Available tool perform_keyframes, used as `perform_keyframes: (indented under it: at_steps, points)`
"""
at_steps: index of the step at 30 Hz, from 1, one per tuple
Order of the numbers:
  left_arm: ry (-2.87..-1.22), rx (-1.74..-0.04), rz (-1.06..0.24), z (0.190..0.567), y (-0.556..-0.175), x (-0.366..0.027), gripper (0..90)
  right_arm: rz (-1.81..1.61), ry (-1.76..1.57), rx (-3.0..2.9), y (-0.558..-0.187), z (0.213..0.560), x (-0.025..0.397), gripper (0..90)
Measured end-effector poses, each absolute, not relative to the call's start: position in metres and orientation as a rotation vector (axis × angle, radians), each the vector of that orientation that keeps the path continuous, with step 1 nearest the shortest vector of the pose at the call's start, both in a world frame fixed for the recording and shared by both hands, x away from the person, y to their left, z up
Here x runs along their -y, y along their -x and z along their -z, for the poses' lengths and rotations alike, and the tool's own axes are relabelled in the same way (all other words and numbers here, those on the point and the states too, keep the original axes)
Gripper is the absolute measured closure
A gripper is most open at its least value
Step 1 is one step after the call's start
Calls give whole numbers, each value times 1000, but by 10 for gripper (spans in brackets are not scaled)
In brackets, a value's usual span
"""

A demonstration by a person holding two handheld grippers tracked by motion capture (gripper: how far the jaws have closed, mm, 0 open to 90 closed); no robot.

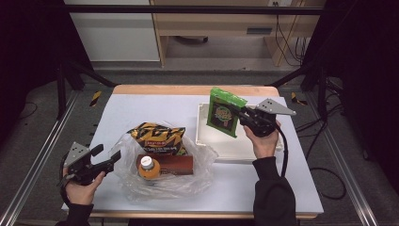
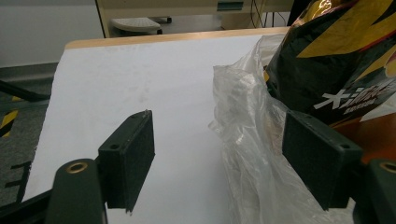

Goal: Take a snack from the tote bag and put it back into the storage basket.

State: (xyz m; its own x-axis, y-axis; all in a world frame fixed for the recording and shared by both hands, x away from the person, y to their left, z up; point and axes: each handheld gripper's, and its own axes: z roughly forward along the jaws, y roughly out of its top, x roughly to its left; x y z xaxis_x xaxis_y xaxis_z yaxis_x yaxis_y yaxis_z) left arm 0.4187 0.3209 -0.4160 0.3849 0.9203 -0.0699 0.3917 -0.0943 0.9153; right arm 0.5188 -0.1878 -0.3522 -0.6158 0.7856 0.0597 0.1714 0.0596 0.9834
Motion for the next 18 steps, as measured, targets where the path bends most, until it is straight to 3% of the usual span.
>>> perform_keyframes:
  at_steps: [18]
  points:
    - [-1675, -1176, -688, 416, -419, -323, 249, -1505, -1018, -1884, -565, 390, 167, 764]
